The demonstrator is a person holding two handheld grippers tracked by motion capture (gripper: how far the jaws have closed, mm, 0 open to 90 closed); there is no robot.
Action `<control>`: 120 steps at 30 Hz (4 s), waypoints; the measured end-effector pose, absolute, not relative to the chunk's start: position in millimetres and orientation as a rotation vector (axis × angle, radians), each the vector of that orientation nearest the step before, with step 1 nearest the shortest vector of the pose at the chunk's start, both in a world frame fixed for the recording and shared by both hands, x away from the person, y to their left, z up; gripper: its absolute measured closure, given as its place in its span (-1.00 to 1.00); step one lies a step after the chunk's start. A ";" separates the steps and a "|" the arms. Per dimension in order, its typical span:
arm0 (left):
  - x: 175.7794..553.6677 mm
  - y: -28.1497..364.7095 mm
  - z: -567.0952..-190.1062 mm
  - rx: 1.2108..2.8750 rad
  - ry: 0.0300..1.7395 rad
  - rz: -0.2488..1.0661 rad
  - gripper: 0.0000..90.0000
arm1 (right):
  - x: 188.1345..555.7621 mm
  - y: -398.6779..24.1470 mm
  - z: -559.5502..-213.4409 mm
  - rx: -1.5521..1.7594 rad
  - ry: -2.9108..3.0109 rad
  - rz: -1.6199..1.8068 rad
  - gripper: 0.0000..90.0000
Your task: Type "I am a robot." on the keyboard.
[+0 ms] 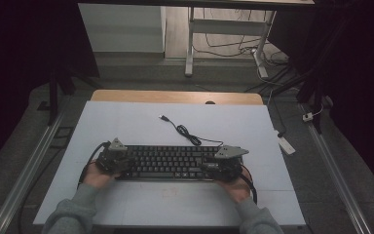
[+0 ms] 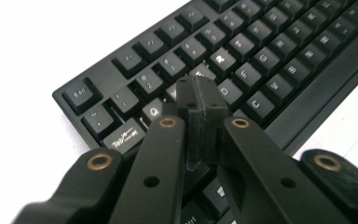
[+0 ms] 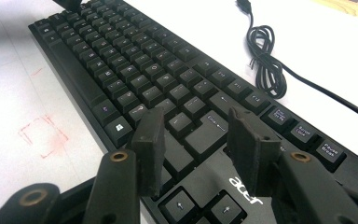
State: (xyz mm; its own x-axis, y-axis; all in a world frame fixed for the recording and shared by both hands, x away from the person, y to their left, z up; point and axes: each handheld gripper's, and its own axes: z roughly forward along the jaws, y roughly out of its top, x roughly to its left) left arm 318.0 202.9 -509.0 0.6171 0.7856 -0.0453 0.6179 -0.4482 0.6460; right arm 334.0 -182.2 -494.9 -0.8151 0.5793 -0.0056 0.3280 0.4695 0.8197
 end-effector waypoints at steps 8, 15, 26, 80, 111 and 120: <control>318.3 203.8 -512.3 2.226 1.108 0.340 0.98 | 334.1 -182.1 -495.3 0.776 2.441 1.261 0.26; 319.1 203.4 -515.4 2.235 1.120 0.338 0.97 | 334.2 -181.7 -495.9 0.778 2.439 1.268 0.26; 319.3 202.0 -518.0 2.234 1.132 0.350 0.98 | 334.0 -181.4 -495.6 0.775 2.440 1.262 0.26; 312.2 209.5 -487.3 2.019 1.078 0.278 -0.39 | 331.9 -163.9 -490.9 0.722 2.465 1.335 0.22; 311.6 202.5 -489.7 2.065 1.049 0.273 -0.41 | 329.0 -110.9 -486.4 0.549 2.554 1.341 0.50; 311.6 201.6 -490.0 2.066 1.047 0.273 -0.41 | 332.4 -96.6 -491.6 0.540 2.618 1.309 0.99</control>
